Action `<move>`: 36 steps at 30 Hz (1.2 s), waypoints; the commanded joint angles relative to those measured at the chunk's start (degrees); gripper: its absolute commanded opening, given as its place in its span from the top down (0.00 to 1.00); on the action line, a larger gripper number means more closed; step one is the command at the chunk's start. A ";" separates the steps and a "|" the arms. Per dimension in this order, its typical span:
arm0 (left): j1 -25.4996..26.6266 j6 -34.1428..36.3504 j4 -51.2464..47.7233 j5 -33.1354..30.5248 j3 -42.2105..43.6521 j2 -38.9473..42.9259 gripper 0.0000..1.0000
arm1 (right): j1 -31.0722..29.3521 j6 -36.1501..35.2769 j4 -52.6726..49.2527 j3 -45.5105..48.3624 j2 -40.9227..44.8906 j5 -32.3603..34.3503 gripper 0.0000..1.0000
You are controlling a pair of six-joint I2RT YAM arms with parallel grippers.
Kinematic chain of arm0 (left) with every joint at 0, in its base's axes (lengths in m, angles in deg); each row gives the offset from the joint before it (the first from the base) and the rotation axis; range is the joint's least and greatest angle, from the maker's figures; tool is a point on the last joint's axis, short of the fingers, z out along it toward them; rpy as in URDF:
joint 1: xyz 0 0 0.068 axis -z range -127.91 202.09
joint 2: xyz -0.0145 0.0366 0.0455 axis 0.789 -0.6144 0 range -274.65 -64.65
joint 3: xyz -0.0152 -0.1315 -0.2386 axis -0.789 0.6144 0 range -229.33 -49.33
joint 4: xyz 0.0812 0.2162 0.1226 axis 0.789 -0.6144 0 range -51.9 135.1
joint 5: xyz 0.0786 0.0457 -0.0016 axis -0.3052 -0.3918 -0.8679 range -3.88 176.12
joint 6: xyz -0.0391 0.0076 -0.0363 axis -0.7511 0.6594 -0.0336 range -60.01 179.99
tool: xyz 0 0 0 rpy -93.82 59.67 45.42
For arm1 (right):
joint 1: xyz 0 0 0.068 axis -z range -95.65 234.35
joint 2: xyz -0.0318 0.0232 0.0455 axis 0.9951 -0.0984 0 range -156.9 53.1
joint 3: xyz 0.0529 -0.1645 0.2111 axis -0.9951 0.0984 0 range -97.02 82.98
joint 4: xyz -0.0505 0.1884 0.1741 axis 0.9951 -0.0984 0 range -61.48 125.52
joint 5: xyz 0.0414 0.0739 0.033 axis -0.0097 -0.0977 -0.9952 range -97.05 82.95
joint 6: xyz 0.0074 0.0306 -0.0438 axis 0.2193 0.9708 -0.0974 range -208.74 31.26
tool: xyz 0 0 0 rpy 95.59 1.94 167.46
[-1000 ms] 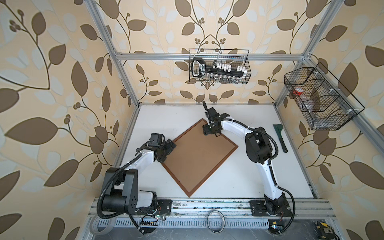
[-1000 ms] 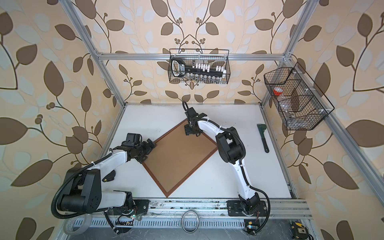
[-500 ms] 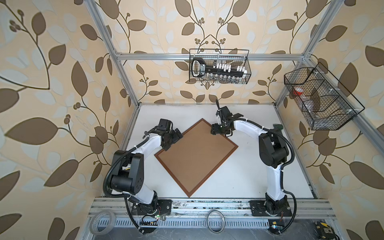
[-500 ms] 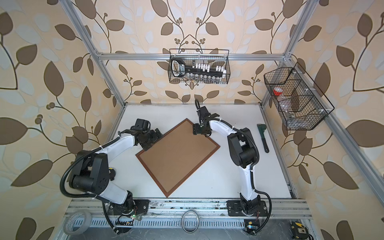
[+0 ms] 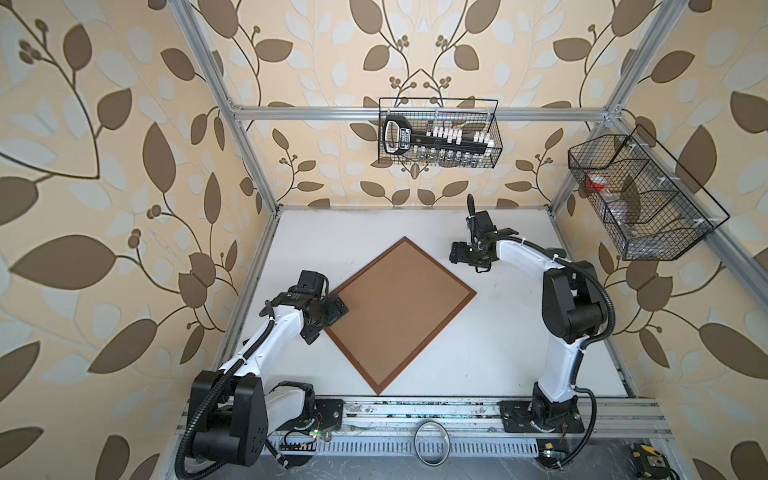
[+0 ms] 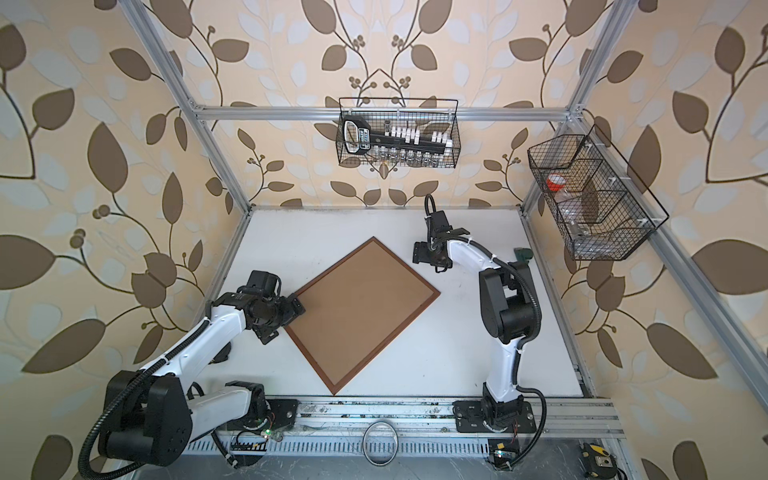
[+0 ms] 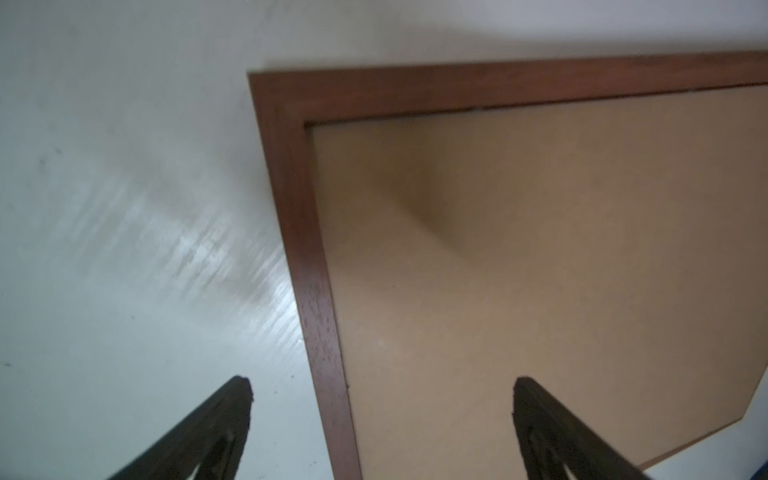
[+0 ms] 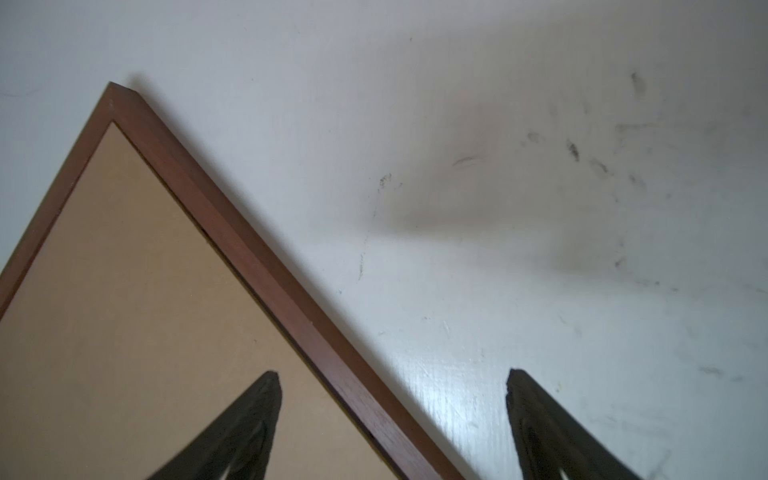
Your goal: Put the photo into the frame
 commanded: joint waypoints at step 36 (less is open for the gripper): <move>-9.74 13.79 6.11 1.09 -31.26 -36.11 0.03 | 2.98 -2.11 -0.62 25.97 25.71 2.71 0.45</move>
